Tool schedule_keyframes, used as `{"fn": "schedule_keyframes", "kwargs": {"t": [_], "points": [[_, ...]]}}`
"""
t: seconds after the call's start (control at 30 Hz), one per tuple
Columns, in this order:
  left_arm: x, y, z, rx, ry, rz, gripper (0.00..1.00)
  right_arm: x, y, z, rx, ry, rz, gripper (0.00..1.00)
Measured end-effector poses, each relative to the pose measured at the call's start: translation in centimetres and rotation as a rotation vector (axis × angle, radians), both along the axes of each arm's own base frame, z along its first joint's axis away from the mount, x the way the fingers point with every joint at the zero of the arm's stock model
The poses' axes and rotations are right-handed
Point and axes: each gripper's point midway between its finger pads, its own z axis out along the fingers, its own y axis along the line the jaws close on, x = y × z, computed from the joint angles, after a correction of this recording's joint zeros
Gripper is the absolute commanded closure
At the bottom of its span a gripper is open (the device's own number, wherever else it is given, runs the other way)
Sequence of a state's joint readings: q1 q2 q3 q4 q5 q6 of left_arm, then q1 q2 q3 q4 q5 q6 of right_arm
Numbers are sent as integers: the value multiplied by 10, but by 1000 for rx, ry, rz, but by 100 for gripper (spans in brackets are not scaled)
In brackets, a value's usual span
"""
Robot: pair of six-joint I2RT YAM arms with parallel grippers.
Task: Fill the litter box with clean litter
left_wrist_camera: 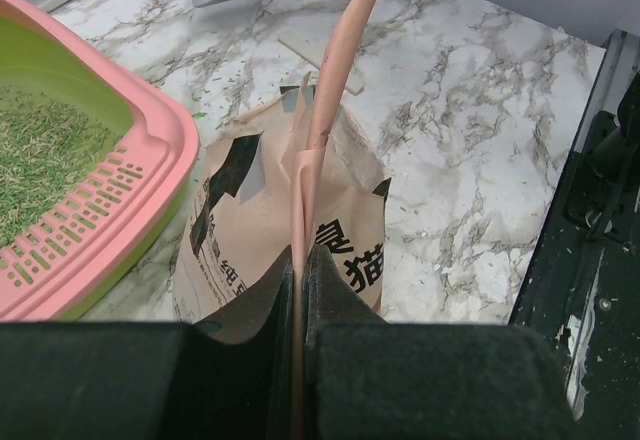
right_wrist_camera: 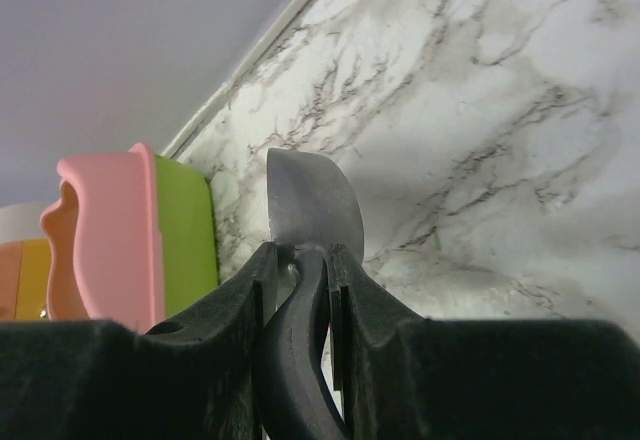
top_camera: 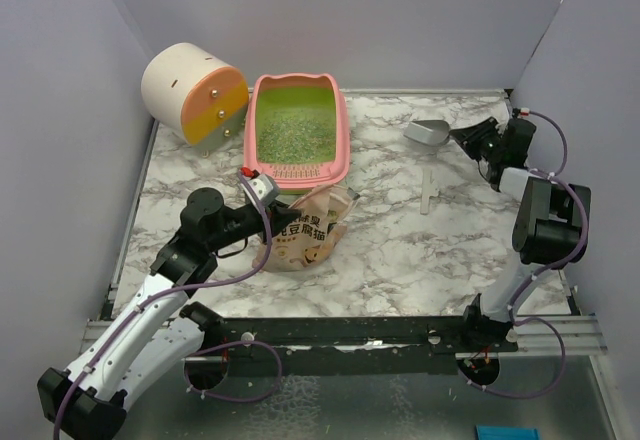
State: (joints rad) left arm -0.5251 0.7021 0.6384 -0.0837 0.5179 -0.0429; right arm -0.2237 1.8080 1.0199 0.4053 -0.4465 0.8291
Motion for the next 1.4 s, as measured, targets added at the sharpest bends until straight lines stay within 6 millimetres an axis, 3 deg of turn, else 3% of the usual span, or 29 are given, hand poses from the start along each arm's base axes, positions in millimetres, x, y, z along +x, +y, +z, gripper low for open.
{"fn": "schedule_keyframes", "kwargs": {"t": [0.13,0.27,0.37,0.57,0.67,0.7,0.73,0.87,1.03,1.13,1.2,1.3,1.4], "points": [[1,1,0,0,-2,8,99,-2,-11,-20,9,41,-36,89],[1,1,0,1,-2,10,94,-3,-15,-37,14,80,-55,62],[1,1,0,1,-3,11,84,-3,-17,-41,12,92,-64,44],[3,2,0,4,-7,20,64,-6,-19,-41,4,106,-74,36],[6,5,0,9,-9,43,47,-11,-18,-24,-14,76,-69,36],[8,6,0,13,-11,58,29,-12,-18,-20,-18,67,-65,34],[10,8,0,15,-13,77,23,-16,-16,-10,-29,42,-54,30],[22,27,8,26,-34,212,12,-34,-7,19,-68,-28,-12,29],[27,53,31,8,-104,355,12,-69,6,61,-171,-117,31,29],[23,61,36,6,-117,383,15,-86,28,91,-244,-200,106,31],[18,64,36,5,-114,384,16,-96,64,101,-263,-257,240,32],[9,66,31,-16,-104,378,18,-115,121,94,-251,-290,466,32],[-2,67,23,-44,-90,361,21,-141,170,71,-220,-295,679,33]]}}
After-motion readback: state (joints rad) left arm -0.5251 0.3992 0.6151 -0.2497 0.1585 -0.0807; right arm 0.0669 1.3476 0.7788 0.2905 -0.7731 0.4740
